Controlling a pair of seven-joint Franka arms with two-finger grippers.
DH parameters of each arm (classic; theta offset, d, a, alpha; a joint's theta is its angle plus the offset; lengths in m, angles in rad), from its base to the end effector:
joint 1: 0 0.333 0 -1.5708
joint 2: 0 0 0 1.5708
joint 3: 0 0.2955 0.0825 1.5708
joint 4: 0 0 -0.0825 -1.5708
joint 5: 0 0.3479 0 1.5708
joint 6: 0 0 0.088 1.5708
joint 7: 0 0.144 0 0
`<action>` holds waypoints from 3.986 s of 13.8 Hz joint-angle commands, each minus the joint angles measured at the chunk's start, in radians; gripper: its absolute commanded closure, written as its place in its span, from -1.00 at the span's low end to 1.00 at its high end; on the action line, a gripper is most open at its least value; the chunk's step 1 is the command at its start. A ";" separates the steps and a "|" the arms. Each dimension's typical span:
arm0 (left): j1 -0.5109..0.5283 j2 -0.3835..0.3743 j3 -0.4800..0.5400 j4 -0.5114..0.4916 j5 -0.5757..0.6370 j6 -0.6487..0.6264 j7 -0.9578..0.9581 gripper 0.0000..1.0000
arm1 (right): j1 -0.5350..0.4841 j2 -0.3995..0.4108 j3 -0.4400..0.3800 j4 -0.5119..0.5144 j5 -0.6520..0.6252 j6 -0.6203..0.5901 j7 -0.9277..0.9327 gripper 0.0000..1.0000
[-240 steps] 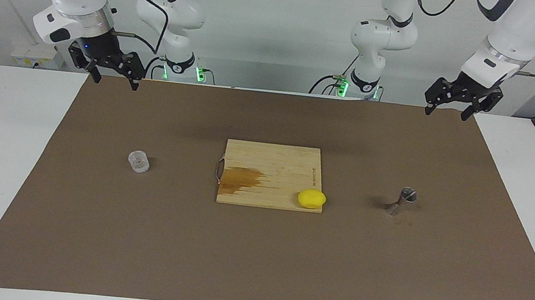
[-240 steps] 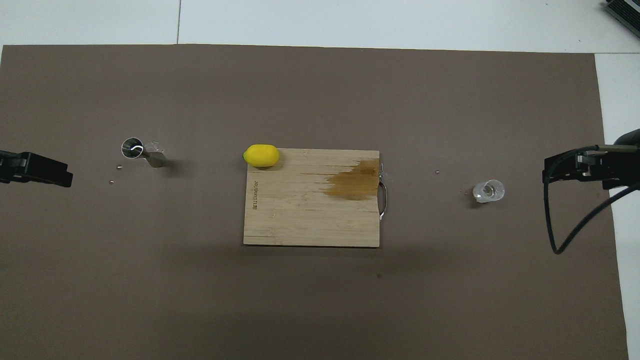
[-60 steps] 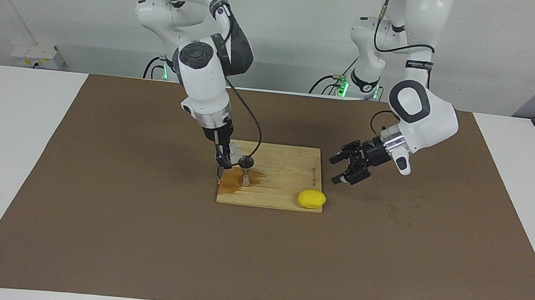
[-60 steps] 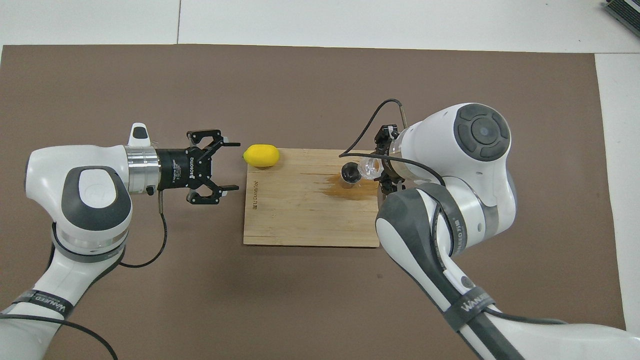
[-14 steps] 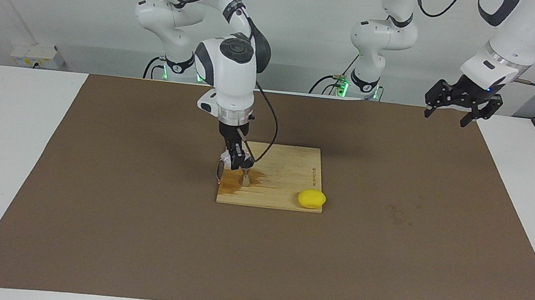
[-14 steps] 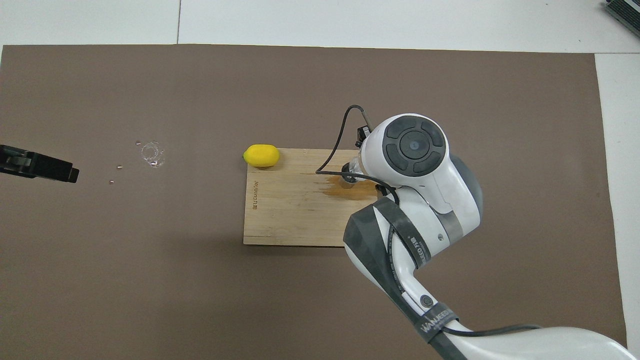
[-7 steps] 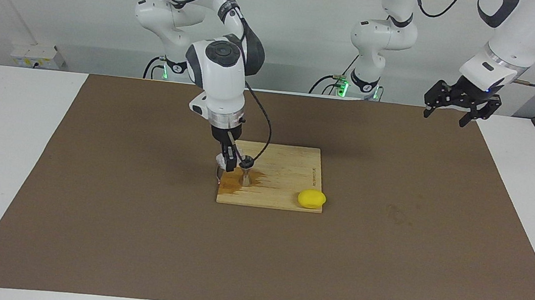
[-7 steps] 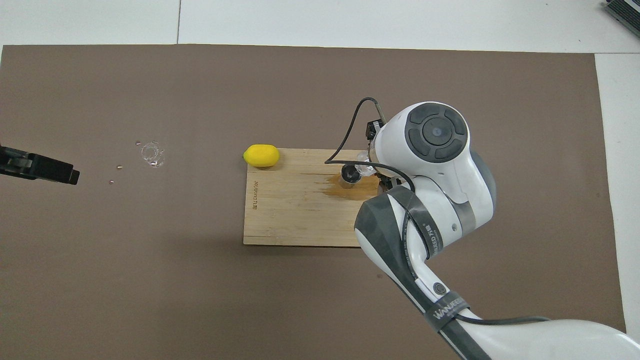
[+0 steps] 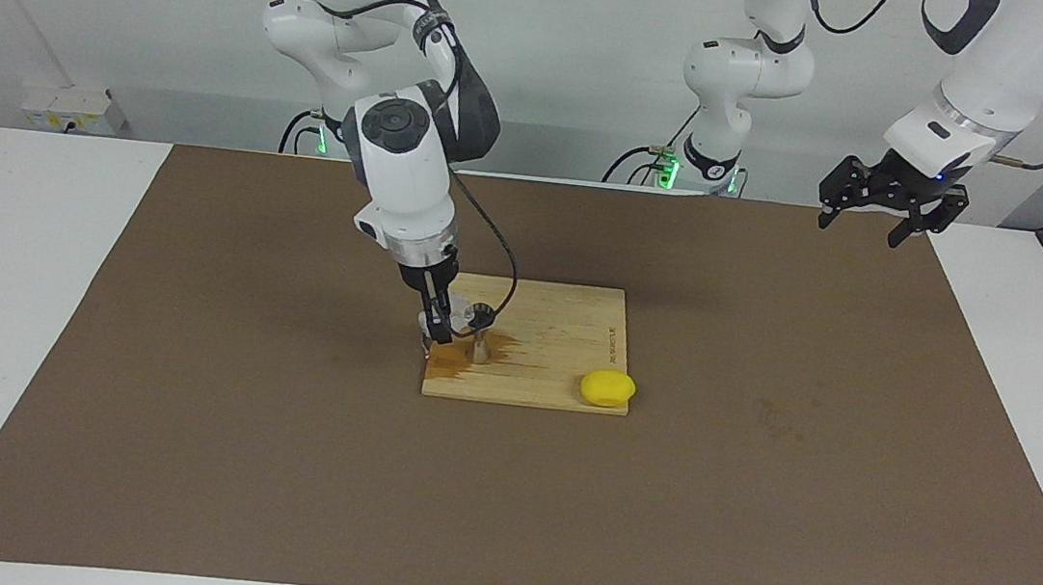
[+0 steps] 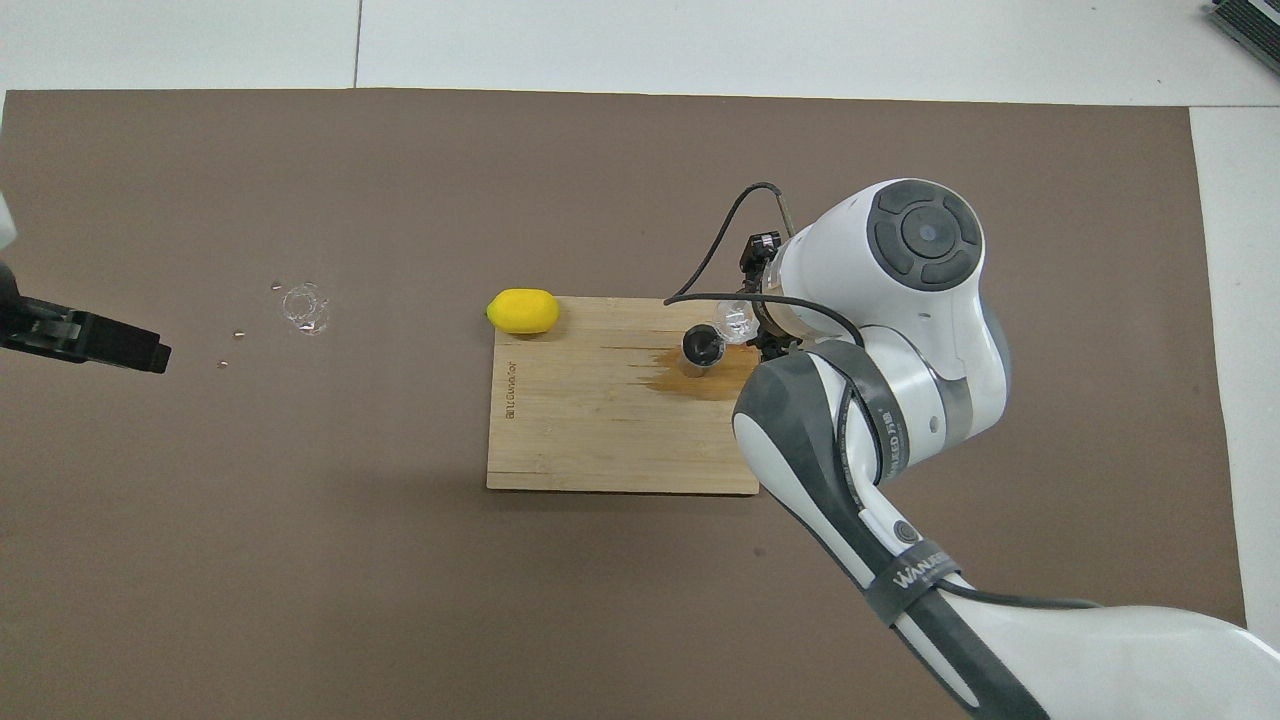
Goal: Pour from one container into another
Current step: 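Pour from the glass into the metal cup with the right gripper, then carry the glass back away from the board and lower it to the table, then open the right gripper to release the glass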
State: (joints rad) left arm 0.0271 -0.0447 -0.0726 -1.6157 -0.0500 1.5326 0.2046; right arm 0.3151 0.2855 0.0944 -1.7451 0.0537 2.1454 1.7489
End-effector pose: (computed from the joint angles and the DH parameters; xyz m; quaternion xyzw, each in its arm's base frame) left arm 0.4987 -0.0308 0.5671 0.9917 -0.1251 -0.0173 0.0248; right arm 0.5637 0.2450 0.3808 -0.7722 0.6317 0.0049 0.0682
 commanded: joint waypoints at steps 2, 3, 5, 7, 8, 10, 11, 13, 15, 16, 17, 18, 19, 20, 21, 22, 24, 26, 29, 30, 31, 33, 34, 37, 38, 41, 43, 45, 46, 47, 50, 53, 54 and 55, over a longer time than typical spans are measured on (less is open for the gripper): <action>-0.006 -0.027 0.013 -0.026 0.015 -0.005 -0.010 -1.00 | -0.017 -0.005 0.010 -0.027 0.026 0.039 -0.028 1.00; -0.006 -0.027 0.013 -0.026 0.015 -0.006 -0.010 -1.00 | -0.031 -0.005 0.011 -0.031 0.028 0.036 -0.040 1.00; -0.006 -0.027 0.013 -0.026 0.015 -0.006 -0.011 -1.00 | -0.047 -0.006 0.010 -0.033 0.108 0.028 -0.090 1.00; -0.006 -0.027 0.013 -0.026 0.015 -0.006 -0.011 -1.00 | -0.097 -0.008 0.010 -0.039 0.190 0.018 -0.129 1.00; -0.006 -0.027 0.013 -0.026 0.015 -0.006 -0.011 -1.00 | -0.117 -0.011 0.010 -0.050 0.227 0.014 -0.144 1.00; -0.006 -0.027 0.013 -0.026 0.015 -0.006 -0.011 -1.00 | -0.171 -0.022 0.010 -0.083 0.332 0.014 -0.207 1.00; -0.006 -0.027 0.013 -0.026 0.015 -0.006 -0.011 -1.00 | -0.215 -0.031 0.010 -0.108 0.401 0.014 -0.256 1.00; -0.006 -0.027 0.013 -0.026 0.015 -0.006 -0.011 -1.00 | -0.283 -0.051 0.010 -0.164 0.503 0.014 -0.382 1.00; -0.006 -0.027 0.013 -0.026 0.015 -0.006 -0.011 -1.00 | -0.355 -0.055 0.008 -0.195 0.602 -0.002 -0.462 1.00; -0.006 -0.027 0.013 -0.026 0.015 -0.006 -0.011 -1.00 | -0.394 -0.055 0.008 -0.209 0.627 -0.022 -0.514 1.00; -0.006 -0.027 0.013 -0.027 0.015 -0.006 -0.011 -1.00 | -0.419 -0.055 0.010 -0.226 0.647 -0.025 -0.570 1.00; -0.006 -0.029 0.013 -0.026 0.015 -0.006 -0.011 -1.00 | -0.442 -0.057 0.010 -0.243 0.666 -0.027 -0.612 1.00; -0.006 -0.027 0.013 -0.026 0.015 -0.006 -0.011 -1.00 | -0.470 -0.057 0.010 -0.254 0.685 -0.032 -0.646 1.00; -0.006 -0.027 0.013 -0.026 0.015 -0.006 -0.011 -1.00 | -0.490 -0.055 0.010 -0.263 0.698 -0.035 -0.679 1.00; -0.006 -0.027 0.013 -0.026 0.015 -0.006 -0.011 -1.00 | -0.517 -0.052 0.008 -0.272 0.710 -0.047 -0.727 1.00; -0.006 -0.027 0.013 -0.027 0.015 -0.006 -0.011 -1.00 | -0.545 -0.045 0.008 -0.278 0.721 -0.058 -0.776 1.00; -0.006 -0.027 0.013 -0.026 0.015 -0.006 -0.011 -1.00 | -0.603 -0.019 0.008 -0.281 0.738 -0.088 -0.870 1.00; -0.006 -0.027 0.013 -0.026 0.015 -0.006 -0.011 -1.00 | -0.643 0.001 0.008 -0.281 0.741 -0.113 -0.917 1.00; -0.006 -0.027 0.013 -0.027 0.015 -0.006 -0.011 -1.00 | -0.714 0.058 0.008 -0.277 0.776 -0.154 -1.029 1.00; -0.006 -0.027 0.013 -0.026 0.015 -0.006 -0.011 -1.00 | -0.717 0.063 0.010 -0.277 0.778 -0.157 -1.031 1.00; -0.006 -0.027 0.013 -0.027 0.015 -0.006 -0.011 -1.00 | -0.712 0.063 0.010 -0.280 0.778 -0.157 -1.033 1.00; -0.006 -0.027 0.013 -0.026 0.015 -0.006 -0.011 -1.00 | -0.718 0.066 0.008 -0.292 0.778 -0.165 -1.040 1.00; -0.006 -0.027 0.013 -0.026 0.015 -0.006 -0.011 -1.00 | -0.720 0.067 0.008 -0.301 0.782 -0.164 -1.045 1.00; -0.006 -0.027 0.013 -0.026 0.015 -0.006 -0.011 -1.00 | -0.725 0.055 0.007 -0.352 0.807 -0.154 -1.114 1.00; -0.006 -0.027 0.013 -0.026 0.015 -0.006 -0.011 -1.00 | -0.725 0.054 0.005 -0.359 0.807 -0.150 -1.132 1.00; -0.006 -0.027 0.013 -0.026 0.015 -0.006 -0.011 -1.00 | -0.722 0.054 0.004 -0.361 0.802 -0.136 -1.126 -0.59; -0.006 -0.027 0.013 -0.026 0.015 -0.006 -0.011 -1.00 | -0.723 0.054 0.002 -0.364 0.793 -0.096 -1.120 -1.00; -0.006 -0.027 0.013 -0.026 0.015 -0.006 -0.011 -1.00 | -0.726 0.043 -0.002 -0.361 0.790 -0.090 -1.105 -1.00; -0.006 -0.027 0.013 -0.026 0.015 -0.006 -0.011 -1.00 | -0.726 0.026 -0.005 -0.361 0.779 -0.088 -1.103 -1.00; -0.006 -0.029 0.014 -0.027 0.015 -0.020 -0.013 -1.00 | -0.728 0.002 -0.008 -0.358 0.749 -0.082 -1.103 -1.00; -0.004 -0.032 0.014 -0.029 0.016 -0.012 -0.036 -1.00 | -0.717 -0.067 0.002 -0.346 0.600 -0.035 -1.103 -1.00; -0.010 -0.035 0.013 -0.038 0.016 -0.003 -0.131 -1.00 | -0.680 -0.094 0.001 -0.346 0.543 -0.050 -1.103 -1.00; -0.010 -0.035 0.011 -0.038 0.015 -0.002 -0.128 -1.00 | -0.668 -0.104 0.002 -0.346 0.481 -0.052 -1.105 -1.00; -0.010 -0.035 0.011 -0.038 0.015 -0.002 -0.125 -1.00 | -0.638 -0.120 0.002 -0.346 0.407 -0.053 -1.117 -1.00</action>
State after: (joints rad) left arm 0.0282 -0.0495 -0.0665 -1.6187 -0.0498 1.5246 0.1019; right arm -0.3594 0.1981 0.0936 -2.0744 0.5585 2.0897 0.6541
